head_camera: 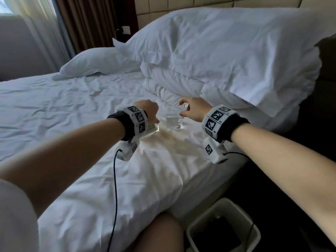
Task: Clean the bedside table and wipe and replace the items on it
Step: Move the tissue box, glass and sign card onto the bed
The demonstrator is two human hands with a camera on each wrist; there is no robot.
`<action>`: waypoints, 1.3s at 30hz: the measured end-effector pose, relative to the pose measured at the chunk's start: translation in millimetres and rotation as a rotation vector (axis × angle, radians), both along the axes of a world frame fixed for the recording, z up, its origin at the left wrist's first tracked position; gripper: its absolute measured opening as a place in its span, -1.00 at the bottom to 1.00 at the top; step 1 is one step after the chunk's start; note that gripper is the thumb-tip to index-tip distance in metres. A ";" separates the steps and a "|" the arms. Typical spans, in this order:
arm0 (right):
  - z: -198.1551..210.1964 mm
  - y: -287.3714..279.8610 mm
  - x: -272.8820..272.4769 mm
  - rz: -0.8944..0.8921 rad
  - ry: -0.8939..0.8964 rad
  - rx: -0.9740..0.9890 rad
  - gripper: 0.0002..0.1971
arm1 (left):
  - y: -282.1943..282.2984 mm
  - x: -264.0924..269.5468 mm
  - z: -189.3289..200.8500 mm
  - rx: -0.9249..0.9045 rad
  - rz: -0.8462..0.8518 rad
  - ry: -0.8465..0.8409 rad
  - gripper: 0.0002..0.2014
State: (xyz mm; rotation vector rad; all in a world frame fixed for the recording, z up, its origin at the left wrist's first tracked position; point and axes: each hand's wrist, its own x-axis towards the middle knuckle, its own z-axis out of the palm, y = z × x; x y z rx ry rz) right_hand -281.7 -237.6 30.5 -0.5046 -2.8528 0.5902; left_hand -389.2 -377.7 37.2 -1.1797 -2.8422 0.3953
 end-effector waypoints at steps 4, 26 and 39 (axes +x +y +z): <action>18.6 6.4 38.5 -0.038 0.020 0.013 -0.58 | 3.3 18.2 31.0 0.082 -0.026 0.027 -0.66; -20.7 218.8 435.6 -0.975 0.000 -0.149 -0.80 | 298.7 330.7 62.5 0.313 -0.886 -0.173 -0.74; -50.7 302.1 554.3 -1.646 0.286 -0.139 -0.42 | 409.7 394.4 -36.0 0.183 -0.956 -0.386 -0.74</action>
